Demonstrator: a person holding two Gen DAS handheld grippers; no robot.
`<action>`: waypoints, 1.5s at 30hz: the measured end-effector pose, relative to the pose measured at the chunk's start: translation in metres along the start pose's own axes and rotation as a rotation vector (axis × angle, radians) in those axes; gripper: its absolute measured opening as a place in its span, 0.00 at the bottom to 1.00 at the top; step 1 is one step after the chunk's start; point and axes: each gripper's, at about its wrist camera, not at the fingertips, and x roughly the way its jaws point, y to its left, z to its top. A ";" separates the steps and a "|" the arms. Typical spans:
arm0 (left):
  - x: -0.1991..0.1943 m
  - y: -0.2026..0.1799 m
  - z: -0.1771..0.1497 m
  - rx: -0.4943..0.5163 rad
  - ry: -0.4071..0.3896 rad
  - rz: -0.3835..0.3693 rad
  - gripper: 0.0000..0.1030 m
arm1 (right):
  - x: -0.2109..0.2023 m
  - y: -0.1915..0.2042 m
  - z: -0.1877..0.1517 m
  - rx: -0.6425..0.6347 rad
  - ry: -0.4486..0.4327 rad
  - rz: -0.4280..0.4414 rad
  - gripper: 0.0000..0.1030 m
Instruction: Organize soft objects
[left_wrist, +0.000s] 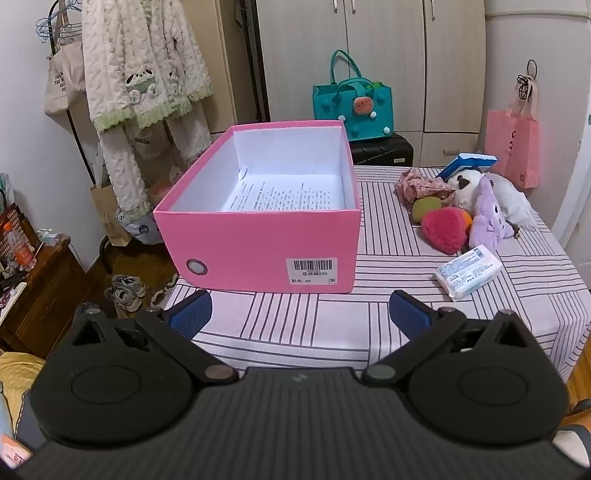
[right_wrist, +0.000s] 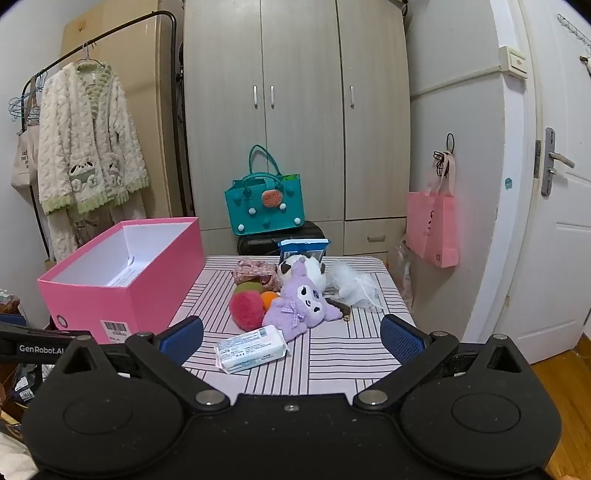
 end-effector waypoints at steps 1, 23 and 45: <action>0.000 0.000 0.000 -0.001 0.003 -0.004 1.00 | 0.000 0.000 0.000 0.001 0.001 0.001 1.00; 0.000 0.000 -0.002 0.023 -0.038 -0.020 1.00 | 0.000 -0.003 -0.002 0.005 0.002 0.001 1.00; -0.008 0.003 -0.005 0.013 -0.107 -0.025 1.00 | -0.009 -0.004 -0.003 -0.013 -0.064 0.020 1.00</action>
